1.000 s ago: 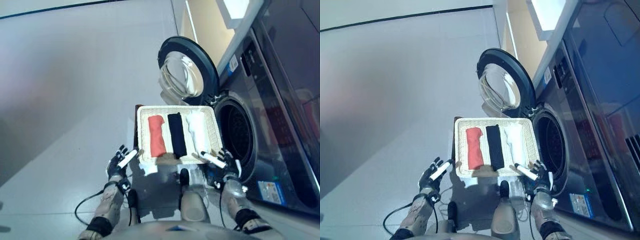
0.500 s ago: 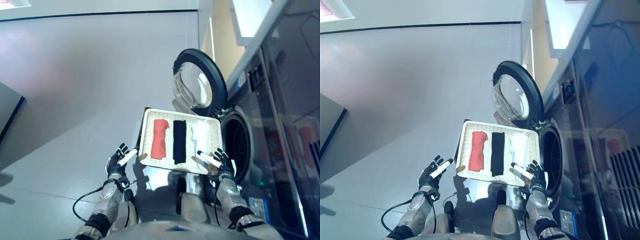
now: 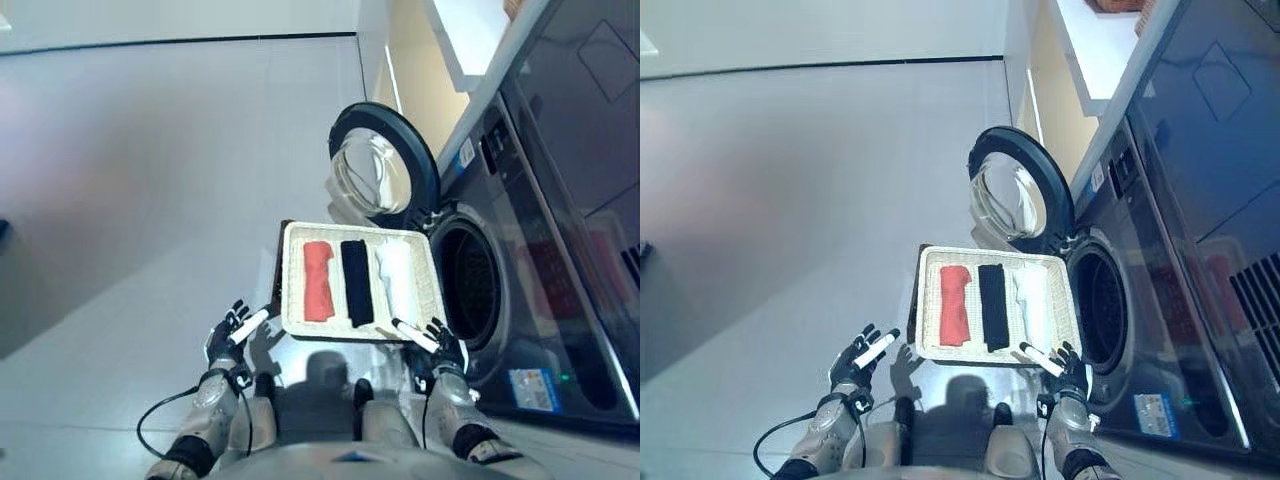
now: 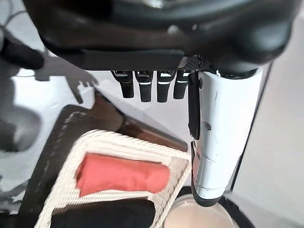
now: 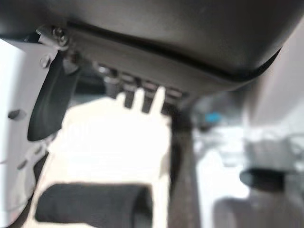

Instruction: Pick up the clothes and place them into the washing machine

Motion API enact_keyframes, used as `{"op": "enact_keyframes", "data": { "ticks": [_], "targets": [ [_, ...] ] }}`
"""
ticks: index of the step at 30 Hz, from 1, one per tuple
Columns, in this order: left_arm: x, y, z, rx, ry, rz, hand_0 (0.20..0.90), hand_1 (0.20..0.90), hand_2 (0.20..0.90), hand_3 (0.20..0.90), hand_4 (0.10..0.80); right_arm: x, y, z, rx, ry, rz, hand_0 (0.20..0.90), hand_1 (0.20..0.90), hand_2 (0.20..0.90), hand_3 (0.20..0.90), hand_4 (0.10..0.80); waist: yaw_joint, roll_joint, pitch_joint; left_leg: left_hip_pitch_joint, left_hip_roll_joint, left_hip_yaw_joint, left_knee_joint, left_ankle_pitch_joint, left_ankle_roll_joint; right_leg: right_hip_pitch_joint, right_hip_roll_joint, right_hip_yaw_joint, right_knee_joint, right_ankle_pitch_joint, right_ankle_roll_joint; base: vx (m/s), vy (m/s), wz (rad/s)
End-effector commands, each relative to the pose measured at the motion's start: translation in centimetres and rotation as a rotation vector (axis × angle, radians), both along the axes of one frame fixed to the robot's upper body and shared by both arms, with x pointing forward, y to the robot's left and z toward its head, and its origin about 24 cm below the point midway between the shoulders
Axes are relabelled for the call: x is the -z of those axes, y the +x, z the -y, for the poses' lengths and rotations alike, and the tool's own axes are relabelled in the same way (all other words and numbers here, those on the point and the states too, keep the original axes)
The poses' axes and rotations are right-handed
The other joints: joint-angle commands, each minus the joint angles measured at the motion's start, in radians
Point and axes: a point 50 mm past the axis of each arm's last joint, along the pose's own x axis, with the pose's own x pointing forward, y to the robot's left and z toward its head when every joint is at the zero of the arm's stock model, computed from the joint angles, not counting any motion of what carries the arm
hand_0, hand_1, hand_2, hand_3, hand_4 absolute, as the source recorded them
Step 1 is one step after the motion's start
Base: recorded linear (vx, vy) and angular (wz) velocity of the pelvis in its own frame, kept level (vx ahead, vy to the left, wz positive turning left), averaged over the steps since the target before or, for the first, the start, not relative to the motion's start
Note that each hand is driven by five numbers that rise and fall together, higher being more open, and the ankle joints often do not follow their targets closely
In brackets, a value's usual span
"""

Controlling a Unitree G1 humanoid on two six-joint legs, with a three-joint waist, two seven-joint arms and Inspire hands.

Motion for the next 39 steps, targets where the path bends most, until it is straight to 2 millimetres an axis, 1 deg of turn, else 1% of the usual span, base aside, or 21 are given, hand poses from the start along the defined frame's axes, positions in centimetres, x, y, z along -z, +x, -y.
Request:
{"op": "enact_keyframes", "data": {
  "ticks": [1, 3, 6, 9, 12, 14, 17, 19, 21, 22, 23, 24, 25, 26, 27, 28, 30, 32, 33, 36, 39],
  "targets": [
    [-4.9, 4.3, -1.8, -0.038, 0.045, 0.287, 0.900, 0.900, 0.900, 0.900, 0.800, -3.1, 3.9, 0.4, -0.047, -0.058, 0.188, 0.900, 0.900, 0.900, 0.900, 0.800, 0.015, -0.036, -0.016, -0.123, 0.031, 0.025, 0.051, 0.058, -0.024, 0.109, -0.085, -0.019, -0.020, 0.120, 0.075, 0.004, 0.143, -0.60],
    [-5.1, 4.5, -2.2, -0.046, 0.058, 0.295, 0.900, 0.900, 0.900, 0.900, 0.800, -3.3, 4.3, -0.1, -0.054, -0.042, 0.201, 0.900, 0.900, 0.900, 0.900, 0.800, 0.020, -0.039, -0.011, -0.116, 0.019, 0.035, 0.047, 0.042, -0.013, 0.089, -0.105, -0.043, -0.007, 0.170, 0.079, 0.068, 0.140, -0.50],
    [-5.0, 4.2, -2.4, -0.050, 0.060, 0.290, 0.900, 0.900, 0.900, 0.900, 0.800, -3.3, 4.2, 0.1, -0.051, -0.053, 0.194, 0.900, 0.900, 0.900, 0.900, 0.800, 0.026, -0.040, -0.008, -0.105, 0.000, 0.046, 0.044, 0.018, 0.008, 0.076, -0.141, -0.098, 0.038, 0.215, 0.081, 0.057, 0.117, -0.33],
    [-5.4, 4.3, -2.5, -0.040, 0.066, 0.308, 0.900, 0.900, 0.900, 0.900, 0.800, -4.0, 4.8, 0.1, -0.044, -0.053, 0.233, 0.900, 0.900, 0.900, 0.900, 0.800, 0.017, -0.040, 0.024, -0.127, -0.010, 0.039, 0.071, 0.008, 0.012, 0.023, -0.155, -0.109, 0.084, 0.239, 0.080, -0.021, 0.034, -0.07],
    [-5.7, 4.4, -2.6, -0.035, 0.079, 0.320, 0.900, 0.900, 0.900, 0.900, 0.800, -4.6, 5.4, 0.1, -0.046, -0.061, 0.262, 0.900, 0.900, 0.900, 0.900, 0.800, 0.009, -0.042, 0.042, -0.160, -0.002, 0.026, 0.093, 0.000, 0.003, -0.014, -0.156, -0.129, 0.042, 0.214, 0.078, -0.056, -0.069, 0.03],
    [-5.9, 4.5, -2.7, -0.041, 0.085, 0.329, 0.900, 0.900, 0.900, 0.900, 0.800, -5.3, 6.1, 0.0, -0.049, -0.073, 0.295, 0.900, 0.900, 0.900, 0.900, 0.800, 0.002, -0.046, 0.060, -0.186, 0.010, 0.010, 0.112, -0.004, -0.009, -0.058, -0.146, -0.118, 0.004, 0.195, 0.076, -0.021, -0.118, 0.07],
    [-6.3, 4.5, -3.1, -0.065, 0.090, 0.349, 0.900, 0.900, 0.900, 0.900, 0.800, -6.1, 6.9, -0.3, -0.060, -0.079, 0.337, 0.900, 0.900, 0.900, 0.900, 0.800, 0.014, -0.063, 0.075, -0.233, 0.030, -0.006, 0.162, -0.005, -0.029, -0.046, -0.131, -0.123, -0.037, 0.134, 0.071, -0.040, -0.158, 0.27],
    [-6.3, 4.2, -2.9, -0.062, 0.076, 0.350, 0.900, 0.900, 0.900, 0.900, 0.800, -6.3, 7.0, -0.1, -0.065, -0.095, 0.342, 0.900, 0.900, 0.900, 0.900, 0.800, 0.027, -0.060, 0.085, -0.241, 0.045, -0.024, 0.141, 0.022, -0.045, -0.048, -0.112, -0.146, -0.044, 0.112, 0.064, -0.099, -0.145, 0.10],
    [-6.3, 4.1, -2.6, -0.042, 0.072, 0.353, 0.900, 0.900, 0.900, 0.900, 0.800, -6.7, 7.2, 0.4, -0.054, -0.114, 0.352, 0.900, 0.900, 0.900, 0.900, 0.800, 0.028, -0.046, 0.089, -0.254, 0.062, -0.045, 0.060, 0.098, -0.070, -0.071, -0.091, -0.169, -0.053, 0.107, 0.058, -0.154, -0.153, 0.09],
    [-6.5, 4.2, -2.4, -0.029, 0.074, 0.359, 0.900, 0.900, 0.900, 0.900, 0.800, -6.7, 7.0, 0.7, -0.040, -0.117, 0.353, 0.900, 0.900, 0.900, 0.900, 0.800, 0.025, -0.039, 0.085, -0.265, 0.072, -0.038, 0.016, 0.129, -0.083, -0.077, -0.087, -0.187, -0.067, 0.107, 0.061, -0.152, -0.146, 0.24],
    [-6.7, 4.4, -2.2, -0.013, 0.079, 0.372, 0.900, 0.900, 0.900, 0.900, 0.800, -6.8, 7.0, 1.2, -0.019, -0.123, 0.359, 0.900, 0.900, 0.900, 0.900, 0.800, 0.019, -0.040, 0.087, -0.280, 0.078, -0.017, 0.027, 0.132, -0.085, -0.087, -0.094, -0.209, -0.076, 0.114, 0.061, -0.161, -0.114, 0.46],
    [-6.9, 4.7, -1.9, 0.008, 0.078, 0.379, 0.900, 0.900, 0.900, 0.900, 0.800, -7.0, 7.1, 1.5, -0.013, -0.133, 0.365, 0.900, 0.900, 0.900, 0.900, 0.800, 0.007, -0.045, 0.094, -0.288, 0.081, -0.005, 0.093, 0.096, -0.082, -0.105, -0.106, -0.214, -0.072, 0.127, 0.056, -0.162, -0.071, 0.59],
    [-7.0, 4.7, -1.6, 0.027, 0.074, 0.388, 0.900, 0.900, 0.900, 0.900, 0.800, -7.2, 7.3, 1.5, -0.023, -0.138, 0.366, 0.900, 0.900, 0.900, 0.900, 0.800, 0.002, -0.059, 0.095, -0.267, 0.072, -0.037, 0.140, 0.035, -0.088, -0.122, -0.110, -0.217, -0.067, 0.133, 0.051, -0.108, -0.007, 0.38],
    [-7.1, 4.8, -1.3, 0.046, 0.074, 0.395, 0.900, 0.900, 0.900, 0.900, 0.800, -7.3, 7.5, 1.3, -0.039, -0.143, 0.366, 0.900, 0.900, 0.900, 0.900, 0.800, 0.004, -0.059, 0.097, -0.242, 0.065, -0.074, 0.110, 0.020, -0.094, -0.123, -0.107, -0.205, -0.065, 0.136, 0.052, -0.028, 0.014, 0.03],
    [-7.0, 4.8, -1.1, 0.056, 0.075, 0.393, 0.900, 0.900, 0.900, 0.900, 0.800, -7.3, 7.6, 1.3, -0.045, -0.150, 0.363, 0.900, 0.900, 0.900, 0.900, 0.800, -0.002, -0.053, 0.096, -0.220, 0.061, -0.091, 0.065, 0.024, -0.092, -0.116, -0.108, -0.198, -0.067, 0.140, 0.059, 0.025, 0.035, -0.14],
    [-7.2, 5.0, -0.8, 0.070, 0.077, 0.399, 0.900, 0.900, 0.900, 0.900, 0.800, -7.4, 7.6, 1.5, -0.040, -0.149, 0.364, 0.900, 0.900, 0.900, 0.900, 0.800, -0.011, -0.049, 0.099, -0.215, 0.056, -0.077, 0.053, 0.029, -0.087, -0.107, -0.119, -0.198, -0.065, 0.145, 0.064, 0.021, 0.033, -0.02],
    [-7.9, 5.3, -1.0, 0.089, 0.097, 0.431, 0.900, 0.900, 0.900, 0.900, 0.800, -7.6, 7.9, 1.6, -0.043, -0.158, 0.367, 0.900, 0.900, 0.900, 0.900, 0.800, -0.017, -0.048, 0.111, -0.236, 0.041, -0.065, 0.087, 0.015, -0.080, -0.123, -0.132, -0.177, -0.045, 0.146, 0.065, -0.042, 0.058, 0.16],
    [-8.3, 5.4, -1.6, 0.095, 0.127, 0.450, 0.900, 0.900, 0.900, 0.900, 0.800, -7.8, 8.2, 2.3, -0.049, -0.230, 0.330, 0.900, 0.900, 0.900, 0.900, 0.800, -0.011, -0.045, 0.115, -0.263, 0.030, -0.048, 0.132, -0.008, -0.073, -0.144, -0.142, -0.171, -0.036, 0.152, 0.063, -0.056, 0.084, 0.06],
    [-8.4, 5.3, -1.8, 0.087, 0.130, 0.452, 0.900, 0.900, 0.900, 0.900, 0.800, -8.2, 8.7, 2.2, -0.067, -0.254, 0.334, 0.900, 0.900, 0.900, 0.900, 0.800, -0.006, -0.043, 0.114, -0.270, 0.032, -0.041, 0.141, -0.015, -0.070, -0.151, -0.143, -0.169, -0.038, 0.157, 0.065, -0.039, 0.090, -0.10],
    [-8.5, 5.0, -2.8, 0.045, 0.140, 0.459, 0.900, 0.900, 0.900, 0.900, 0.800, -9.9, 10.4, 3.3, -0.086, -0.365, 0.328, 0.900, 0.900, 0.900, 0.900, 0.800, 0.011, -0.034, 0.112, -0.277, 0.036, -0.013, 0.139, -0.019, -0.066, -0.163, -0.156, -0.171, -0.061, 0.189, 0.076, -0.048, 0.082, -0.28],
    [-8.9, 5.0, -3.4, 0.014, 0.146, 0.475, 0.900, 0.900, 0.900, 0.900, 0.800, -13.1, 12.5, 4.5, -0.125, -0.570, 0.348, 0.900, 0.900, 0.900, 0.900, 0.800, 0.018, -0.028, 0.120, -0.283, 0.038, 0.004, 0.120, -0.010, -0.067, -0.183, -0.163, -0.173, -0.082, 0.216, 0.084, -0.069, 0.054, -0.25]
  ]
}}
